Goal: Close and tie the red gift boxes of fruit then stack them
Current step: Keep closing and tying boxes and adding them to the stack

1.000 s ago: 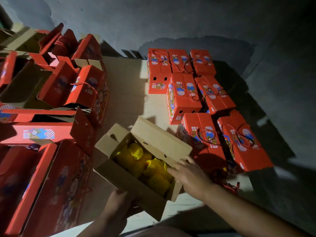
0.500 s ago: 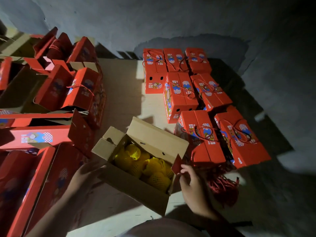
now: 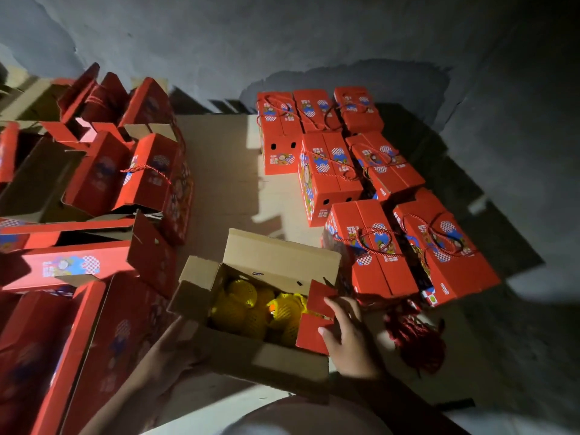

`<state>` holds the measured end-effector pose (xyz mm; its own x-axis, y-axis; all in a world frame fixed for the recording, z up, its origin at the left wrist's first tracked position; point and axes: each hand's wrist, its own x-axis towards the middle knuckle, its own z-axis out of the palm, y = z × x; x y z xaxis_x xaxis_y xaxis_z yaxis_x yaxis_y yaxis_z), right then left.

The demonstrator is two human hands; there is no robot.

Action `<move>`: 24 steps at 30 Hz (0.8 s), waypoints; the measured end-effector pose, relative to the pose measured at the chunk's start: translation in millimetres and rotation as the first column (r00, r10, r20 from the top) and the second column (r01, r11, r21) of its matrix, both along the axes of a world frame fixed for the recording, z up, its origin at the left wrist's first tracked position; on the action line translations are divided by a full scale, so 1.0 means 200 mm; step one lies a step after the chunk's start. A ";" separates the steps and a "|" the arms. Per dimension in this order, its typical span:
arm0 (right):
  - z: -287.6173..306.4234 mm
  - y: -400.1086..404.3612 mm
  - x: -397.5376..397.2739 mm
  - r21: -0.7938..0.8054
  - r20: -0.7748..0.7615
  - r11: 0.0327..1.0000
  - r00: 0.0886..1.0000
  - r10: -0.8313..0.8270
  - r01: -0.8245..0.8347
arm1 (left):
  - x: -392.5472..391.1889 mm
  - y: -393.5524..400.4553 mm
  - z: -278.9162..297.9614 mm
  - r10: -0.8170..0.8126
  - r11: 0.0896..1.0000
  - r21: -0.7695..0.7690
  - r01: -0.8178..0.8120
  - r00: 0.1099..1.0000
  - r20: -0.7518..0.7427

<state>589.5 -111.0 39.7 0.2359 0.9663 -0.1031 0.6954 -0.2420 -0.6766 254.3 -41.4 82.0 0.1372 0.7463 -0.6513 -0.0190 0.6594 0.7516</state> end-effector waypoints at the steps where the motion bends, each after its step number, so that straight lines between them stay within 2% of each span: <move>1: -0.01 0.00 0.00 0.009 0.014 1.000 1.000 0.022 -0.022 | 0.01 -0.03 0.00 -0.028 0.999 0.018 0.028 1.000 -0.003; 4: -0.03 0.01 0.00 0.011 0.050 0.996 0.995 0.089 -0.090 | 0.03 -0.13 0.00 -0.136 0.991 0.009 0.137 0.990 -0.038; 7: -0.06 0.01 -0.01 0.001 0.048 0.995 0.994 0.098 -0.098 | 0.02 -0.20 -0.05 -0.163 0.986 -0.040 0.160 0.978 -0.128; 10: -0.08 0.02 0.00 0.017 -0.007 0.993 0.993 0.116 -0.116 | -0.02 -0.21 -0.10 -0.320 0.944 -0.015 0.329 0.903 -0.286; 12: -0.08 0.03 0.01 0.001 -0.030 0.992 0.992 0.124 -0.124 | -0.06 -0.16 -0.12 -0.374 0.904 0.016 0.427 0.809 -0.453; 14: -0.09 0.04 0.02 -0.012 -0.061 0.992 0.990 0.124 -0.125 | -0.09 -0.10 -0.14 -0.271 0.834 0.197 0.516 0.693 -0.668; 15: -0.09 0.04 0.02 -0.021 -0.087 0.992 0.989 0.121 -0.123 | -0.10 -0.06 -0.15 -0.157 0.801 0.314 0.510 0.685 -0.711; 17: -0.09 0.04 0.03 -0.048 -0.144 0.992 0.983 0.112 -0.120 | -0.10 0.00 -0.14 -0.013 0.768 0.459 0.448 0.726 -0.687; 19: -0.09 0.05 0.05 -0.069 -0.176 0.991 0.979 0.104 -0.117 | -0.08 0.04 -0.13 -0.001 0.763 0.490 0.421 0.759 -0.651; 21: -0.09 0.05 0.07 -0.090 -0.184 0.988 0.977 0.104 -0.122 | -0.06 0.08 -0.13 0.007 0.763 0.467 0.447 0.717 -0.697; 22: -0.09 0.05 0.07 -0.099 -0.188 0.987 0.976 0.106 -0.127 | -0.05 0.09 -0.13 0.012 0.768 0.470 0.435 0.723 -0.690; 23: -0.10 0.05 0.08 -0.108 -0.197 0.985 0.974 0.110 -0.133 | -0.04 0.10 -0.13 0.025 0.744 0.495 0.449 0.721 -0.692; 24: -0.10 0.05 0.08 -0.117 -0.202 0.983 0.973 0.114 -0.140 | -0.03 0.10 -0.13 0.035 0.681 0.539 0.496 0.714 -0.700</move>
<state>606.2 -101.5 20.1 0.0751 0.9625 -0.2605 0.5848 -0.2542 -0.7703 247.7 -21.9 55.6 0.1454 0.9894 0.0012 0.6854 -0.1016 0.7210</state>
